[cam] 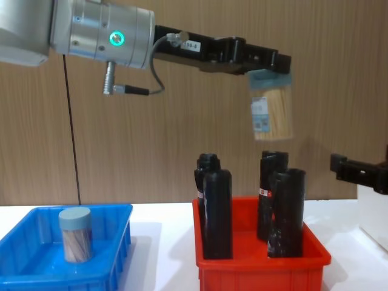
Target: Pick the cotton swabs from the blue box and place them into the white box.
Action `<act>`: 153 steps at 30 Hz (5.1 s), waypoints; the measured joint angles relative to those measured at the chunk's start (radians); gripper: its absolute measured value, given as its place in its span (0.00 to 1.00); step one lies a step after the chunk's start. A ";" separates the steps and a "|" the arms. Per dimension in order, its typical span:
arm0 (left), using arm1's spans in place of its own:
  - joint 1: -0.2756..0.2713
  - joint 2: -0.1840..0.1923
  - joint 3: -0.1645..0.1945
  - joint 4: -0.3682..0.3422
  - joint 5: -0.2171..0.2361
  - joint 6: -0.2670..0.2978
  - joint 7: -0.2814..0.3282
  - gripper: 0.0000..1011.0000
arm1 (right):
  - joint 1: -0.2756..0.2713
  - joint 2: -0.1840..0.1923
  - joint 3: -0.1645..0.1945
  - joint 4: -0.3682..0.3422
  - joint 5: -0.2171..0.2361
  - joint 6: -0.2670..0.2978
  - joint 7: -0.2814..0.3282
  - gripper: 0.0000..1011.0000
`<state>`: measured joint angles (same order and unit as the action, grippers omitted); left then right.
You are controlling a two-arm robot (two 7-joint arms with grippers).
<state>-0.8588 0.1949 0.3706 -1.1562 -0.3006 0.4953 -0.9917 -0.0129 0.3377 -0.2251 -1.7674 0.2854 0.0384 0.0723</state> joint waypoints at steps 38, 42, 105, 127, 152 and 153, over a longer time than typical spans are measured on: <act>-0.058 -0.030 0.018 0.059 0.021 0.015 -0.058 0.66 | 0.129 -0.014 0.018 -0.033 0.033 0.255 0.161 0.99; -0.059 -0.030 0.019 0.059 0.021 0.015 -0.058 0.66 | 0.137 -0.017 0.018 -0.037 0.049 0.269 0.180 0.99; -0.061 -0.031 0.019 0.061 0.021 0.015 -0.060 0.66 | 0.276 -0.091 -0.027 0.077 -0.017 0.271 0.233 0.99; -0.061 -0.031 0.019 0.061 0.021 0.014 -0.059 0.66 | 0.302 -0.102 -0.028 0.113 -0.017 0.247 0.223 0.66; -0.061 -0.031 0.019 0.061 0.021 0.015 -0.060 0.99 | 0.314 -0.105 -0.028 0.124 -0.015 0.244 0.211 0.66; -0.061 -0.031 0.019 0.061 0.021 0.015 -0.060 0.99 | 0.314 -0.105 -0.028 0.125 -0.015 0.244 0.210 0.66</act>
<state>-0.9193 0.1638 0.3893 -1.0953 -0.2794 0.5106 -1.0519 0.3012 0.2324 -0.2528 -1.6424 0.2706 0.2821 0.2822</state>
